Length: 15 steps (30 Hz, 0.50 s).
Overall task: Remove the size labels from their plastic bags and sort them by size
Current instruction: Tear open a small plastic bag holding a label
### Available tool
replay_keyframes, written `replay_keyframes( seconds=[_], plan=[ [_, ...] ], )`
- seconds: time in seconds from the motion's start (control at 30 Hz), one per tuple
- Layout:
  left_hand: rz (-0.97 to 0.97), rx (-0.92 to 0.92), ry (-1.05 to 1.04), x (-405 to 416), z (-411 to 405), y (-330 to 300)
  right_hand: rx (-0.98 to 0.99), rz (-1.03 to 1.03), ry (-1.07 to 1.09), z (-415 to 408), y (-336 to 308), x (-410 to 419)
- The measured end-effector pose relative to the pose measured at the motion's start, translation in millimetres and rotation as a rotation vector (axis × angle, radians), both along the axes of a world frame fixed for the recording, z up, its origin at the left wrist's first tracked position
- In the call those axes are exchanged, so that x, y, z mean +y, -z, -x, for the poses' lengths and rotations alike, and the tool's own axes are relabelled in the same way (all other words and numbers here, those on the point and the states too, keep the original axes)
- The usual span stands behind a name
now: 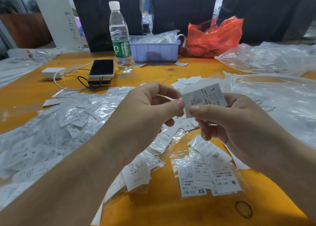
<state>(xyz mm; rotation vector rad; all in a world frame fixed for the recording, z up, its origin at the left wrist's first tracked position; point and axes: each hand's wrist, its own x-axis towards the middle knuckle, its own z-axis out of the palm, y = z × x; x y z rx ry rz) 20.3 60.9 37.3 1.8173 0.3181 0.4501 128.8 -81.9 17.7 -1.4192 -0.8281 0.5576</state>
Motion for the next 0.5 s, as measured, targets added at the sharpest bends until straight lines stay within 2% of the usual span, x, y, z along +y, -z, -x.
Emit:
replay_keyframes(
  seconds=[0.27, 0.43, 0.5],
  plan=[
    [-0.027, 0.003, 0.048, 2.8, -0.7, 1.2, 0.008, 0.056, -0.138, 2.2, -2.8, -0.7],
    [-0.067, 0.141, -0.014, 18.8, 0.0, -4.3, -0.037, 0.075, -0.02, -5.2, -9.7, -2.8],
    [-0.152, 0.243, -0.044, 27.3, 0.1, -4.7, -0.076, 0.082, 0.074, -7.9, -9.6, -3.7]
  ],
)
